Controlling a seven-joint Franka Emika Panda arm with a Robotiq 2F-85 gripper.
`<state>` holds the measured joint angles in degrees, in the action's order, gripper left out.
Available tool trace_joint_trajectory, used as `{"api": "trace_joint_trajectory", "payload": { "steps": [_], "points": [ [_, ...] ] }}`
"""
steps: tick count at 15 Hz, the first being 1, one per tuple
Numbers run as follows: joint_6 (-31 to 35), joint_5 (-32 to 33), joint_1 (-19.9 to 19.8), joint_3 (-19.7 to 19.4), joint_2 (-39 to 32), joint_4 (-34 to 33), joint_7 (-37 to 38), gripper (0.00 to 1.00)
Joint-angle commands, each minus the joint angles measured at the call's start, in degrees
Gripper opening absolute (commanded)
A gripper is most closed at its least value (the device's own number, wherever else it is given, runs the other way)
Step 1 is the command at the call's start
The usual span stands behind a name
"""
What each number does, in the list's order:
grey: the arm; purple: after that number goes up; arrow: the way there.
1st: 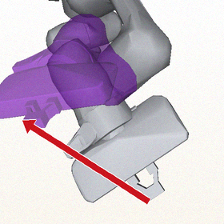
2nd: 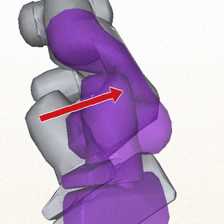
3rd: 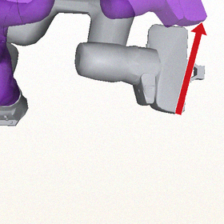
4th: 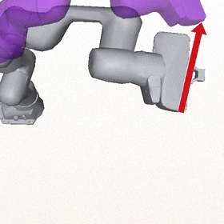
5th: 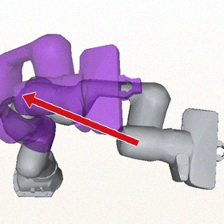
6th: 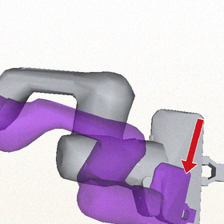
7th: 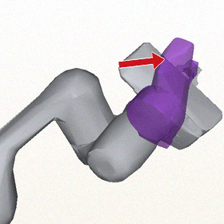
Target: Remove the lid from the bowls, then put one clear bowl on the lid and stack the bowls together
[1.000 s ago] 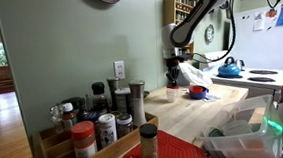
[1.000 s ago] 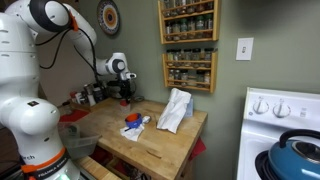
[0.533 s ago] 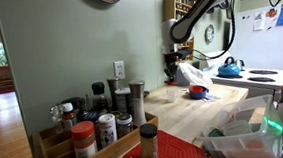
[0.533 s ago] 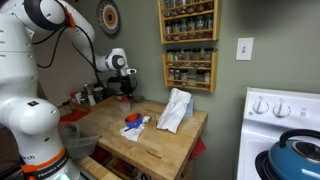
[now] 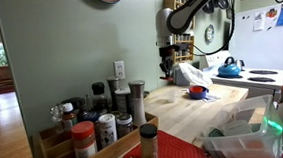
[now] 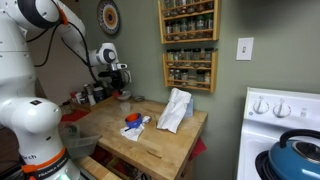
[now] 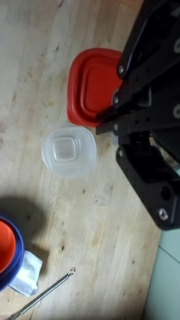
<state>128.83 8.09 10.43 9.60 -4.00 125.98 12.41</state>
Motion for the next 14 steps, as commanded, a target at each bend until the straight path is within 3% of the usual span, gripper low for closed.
{"api": "trace_joint_trajectory", "payload": {
  "steps": [1,4,5,14],
  "points": [
    [-4.9,1.3,2.7,1.8,-2.4,-1.6,5.9,0.02],
    [-6.2,1.7,4.1,2.5,-4.1,-1.8,9.0,0.02],
    [-4.6,0.4,3.6,2.2,-2.1,-0.6,6.6,0.07],
    [-3.6,0.7,4.8,2.4,-6.2,-0.6,9.6,0.02]
  ]
}}
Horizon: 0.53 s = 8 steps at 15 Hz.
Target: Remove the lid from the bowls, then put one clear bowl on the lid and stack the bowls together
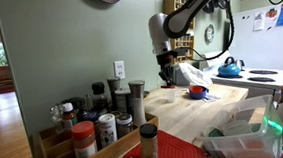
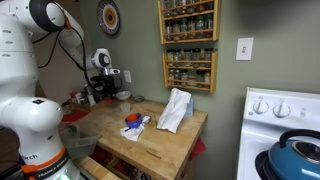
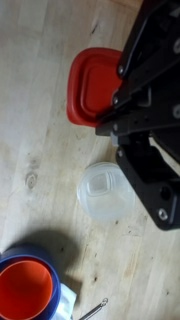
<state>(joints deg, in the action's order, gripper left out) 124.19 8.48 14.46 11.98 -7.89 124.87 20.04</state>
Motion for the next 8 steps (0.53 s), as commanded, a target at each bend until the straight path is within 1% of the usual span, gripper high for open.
{"api": "trace_joint_trajectory", "payload": {
  "steps": [1,8],
  "points": [
    [0.8,2.2,1.3,-0.3,-3.4,0.7,4.0,0.02],
    [4.4,2.5,4.0,-1.6,-9.5,0.7,13.6,0.02]
  ]
}}
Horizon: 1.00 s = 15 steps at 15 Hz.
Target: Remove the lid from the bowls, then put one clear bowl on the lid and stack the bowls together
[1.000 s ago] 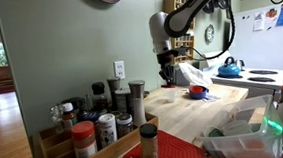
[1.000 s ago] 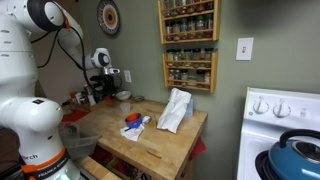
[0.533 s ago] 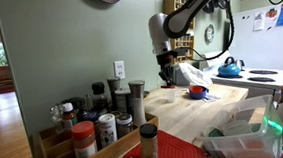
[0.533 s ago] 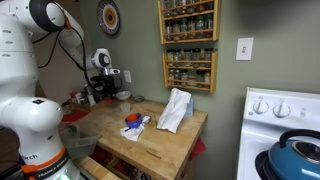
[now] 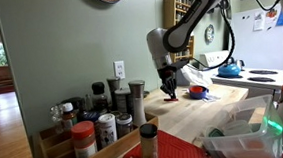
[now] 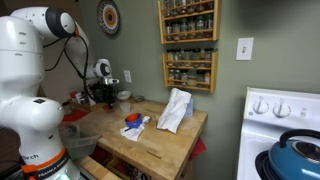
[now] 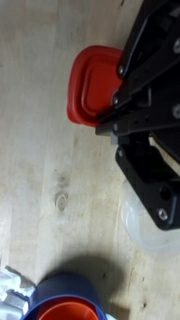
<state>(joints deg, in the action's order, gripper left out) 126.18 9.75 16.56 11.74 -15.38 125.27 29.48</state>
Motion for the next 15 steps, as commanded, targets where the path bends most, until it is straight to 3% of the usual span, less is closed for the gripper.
{"api": "trace_joint_trajectory", "payload": {
  "steps": [1,6,7,8,15],
  "points": [
    [2.8,2.0,2.5,-1.9,-2.7,0.3,5.9,0.02],
    [2.9,4.7,4.0,-3.8,-5.1,-0.1,11.3,0.02],
    [2.7,5.2,4.2,-4.1,-5.3,-0.2,12.1,0.32],
    [2.5,5.3,4.3,-4.2,-5.3,-0.2,12.4,0.32],
    [1.6,7.4,3.2,-3.1,4.6,3.2,6.1,0.83]
  ]
}}
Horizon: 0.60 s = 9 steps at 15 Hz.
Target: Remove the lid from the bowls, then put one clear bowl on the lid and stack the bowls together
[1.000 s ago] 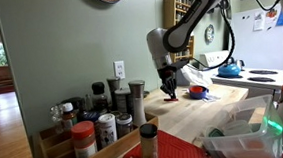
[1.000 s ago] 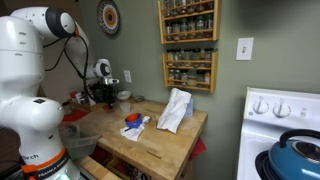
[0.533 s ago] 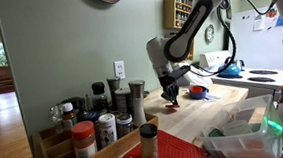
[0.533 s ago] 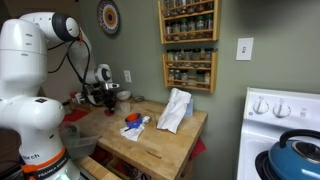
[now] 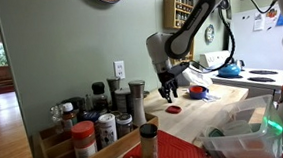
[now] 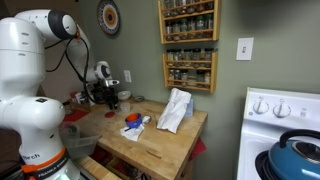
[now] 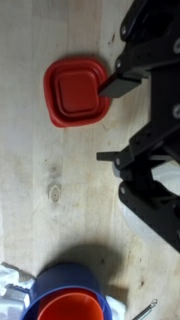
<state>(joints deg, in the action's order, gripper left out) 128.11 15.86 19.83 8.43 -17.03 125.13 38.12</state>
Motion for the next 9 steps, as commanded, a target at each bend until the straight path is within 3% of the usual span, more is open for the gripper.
{"api": "trace_joint_trajectory", "payload": {
  "steps": [1,3,9],
  "points": [
    [-0.3,1.4,-0.4,0.2,7.5,3.5,-3.3,0.92],
    [1.8,1.1,-1.5,0.3,9.3,3.9,-6.0,1.00],
    [7.0,-1.7,-5.1,0.3,8.6,4.4,-18.0,1.00]
  ]
}}
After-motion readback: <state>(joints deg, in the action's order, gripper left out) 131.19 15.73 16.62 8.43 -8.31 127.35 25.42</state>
